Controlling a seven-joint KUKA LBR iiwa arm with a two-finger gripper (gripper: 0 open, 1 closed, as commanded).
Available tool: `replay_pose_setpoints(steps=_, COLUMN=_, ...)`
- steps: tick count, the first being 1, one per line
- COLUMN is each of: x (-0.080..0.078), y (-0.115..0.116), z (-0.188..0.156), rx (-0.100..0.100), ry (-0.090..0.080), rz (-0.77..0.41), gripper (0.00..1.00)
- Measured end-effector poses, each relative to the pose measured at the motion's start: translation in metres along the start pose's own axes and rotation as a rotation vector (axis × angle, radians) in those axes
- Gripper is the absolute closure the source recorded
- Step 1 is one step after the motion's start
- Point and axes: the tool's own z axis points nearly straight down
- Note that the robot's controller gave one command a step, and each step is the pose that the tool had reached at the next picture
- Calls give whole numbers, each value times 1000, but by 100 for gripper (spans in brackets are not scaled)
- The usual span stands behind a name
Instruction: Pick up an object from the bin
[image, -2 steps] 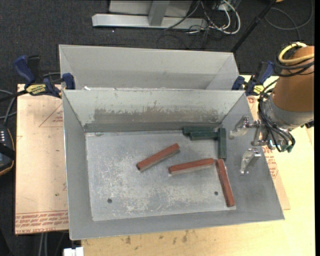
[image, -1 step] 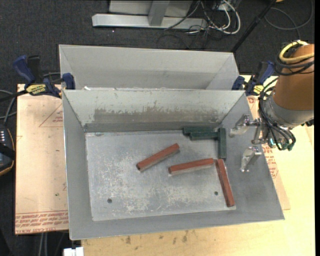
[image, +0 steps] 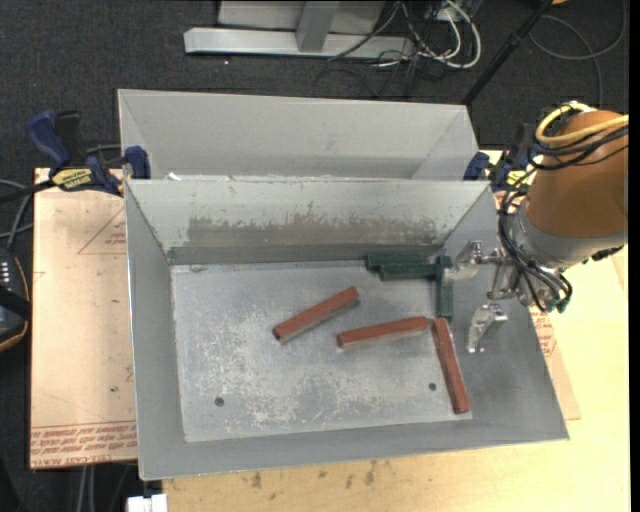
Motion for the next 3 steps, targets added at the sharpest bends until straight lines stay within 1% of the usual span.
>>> replay_pose_setpoints(steps=1, x=-32, y=51, z=112, rx=0, ry=-6, rz=-64, gripper=100)
replay_pose_setpoints(steps=2, x=-32, y=51, z=112, rx=0, ry=-6, rz=-64, gripper=100)
replay_pose_setpoints(steps=3, x=-45, y=40, z=-42, rx=-2, ry=3, rz=27, gripper=100)
